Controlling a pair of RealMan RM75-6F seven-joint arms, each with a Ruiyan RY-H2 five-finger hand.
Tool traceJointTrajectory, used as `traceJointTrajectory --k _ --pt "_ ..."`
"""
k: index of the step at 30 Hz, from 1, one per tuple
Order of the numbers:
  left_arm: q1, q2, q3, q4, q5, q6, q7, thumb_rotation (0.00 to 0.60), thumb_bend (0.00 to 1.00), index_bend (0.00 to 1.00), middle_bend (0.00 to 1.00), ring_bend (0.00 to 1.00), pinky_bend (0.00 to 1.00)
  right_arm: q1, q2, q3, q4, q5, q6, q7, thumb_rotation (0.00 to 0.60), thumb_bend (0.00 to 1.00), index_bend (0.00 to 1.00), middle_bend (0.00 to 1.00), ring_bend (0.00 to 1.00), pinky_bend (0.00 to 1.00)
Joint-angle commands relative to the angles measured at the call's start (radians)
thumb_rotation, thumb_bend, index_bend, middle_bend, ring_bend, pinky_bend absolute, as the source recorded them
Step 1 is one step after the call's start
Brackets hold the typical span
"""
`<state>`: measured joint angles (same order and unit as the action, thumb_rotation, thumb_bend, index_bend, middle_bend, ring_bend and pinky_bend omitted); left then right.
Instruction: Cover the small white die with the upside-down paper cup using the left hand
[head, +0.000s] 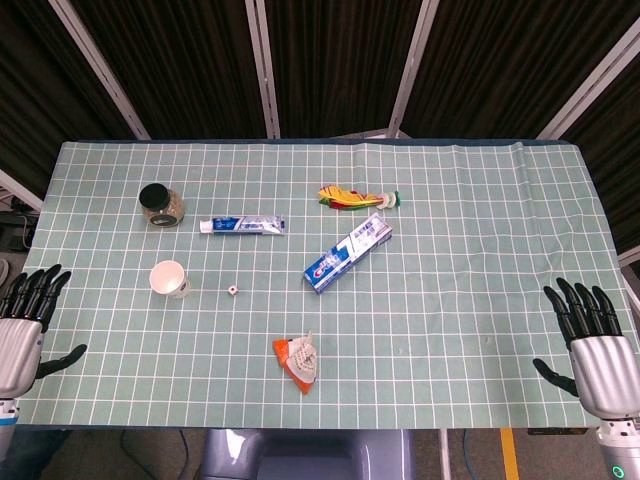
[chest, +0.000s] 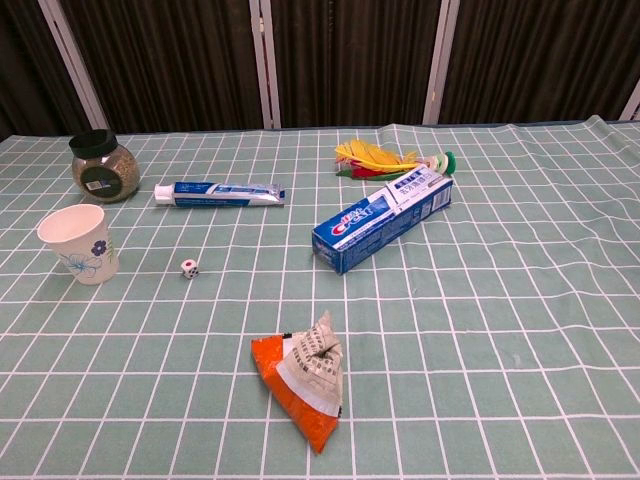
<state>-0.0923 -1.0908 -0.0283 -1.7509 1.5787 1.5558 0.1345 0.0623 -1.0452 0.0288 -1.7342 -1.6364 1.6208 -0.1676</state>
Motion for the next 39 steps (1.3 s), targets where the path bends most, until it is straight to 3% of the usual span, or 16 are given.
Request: traceJointTrajectory --k 1,10,23,31,39 --pt "0.000 0.001 -0.002 -0.002 -0.004 -0.002 -0.001 0.600 0.00 0.00 0.00 0.00 0.00 -0.001 0.000 0.002 -0.002 0.003 -0.004 -0.006 0.600 0.00 0.00 0.00 0.00 0.00" --pt "-0.024 -0.024 -0.001 0.043 0.023 -0.033 0.023 0.600 0.00 0.00 0.00 0.00 0.00 0.000 -0.003 0.006 -0.010 0.004 -0.015 -0.004 0.600 0.00 0.00 0.00 0.00 0.00" --pt "-0.312 -0.306 -0.077 0.380 -0.022 -0.404 0.426 0.600 0.00 0.00 0.00 0.00 0.00 0.020 -0.016 0.023 0.014 0.065 -0.084 0.004 0.600 0.00 0.00 0.00 0.00 0.00" --pt "-0.388 -0.409 -0.077 0.550 -0.049 -0.483 0.578 0.600 0.00 0.04 0.00 0.00 0.00 0.021 -0.019 0.032 0.027 0.095 -0.101 0.011 0.600 0.00 0.00 0.00 0.00 0.00" --pt "-0.421 -0.460 -0.058 0.637 -0.027 -0.483 0.613 0.600 0.00 0.10 0.05 0.01 0.03 0.023 -0.021 0.039 0.034 0.111 -0.108 0.013 0.600 0.00 0.00 0.00 0.00 0.00"
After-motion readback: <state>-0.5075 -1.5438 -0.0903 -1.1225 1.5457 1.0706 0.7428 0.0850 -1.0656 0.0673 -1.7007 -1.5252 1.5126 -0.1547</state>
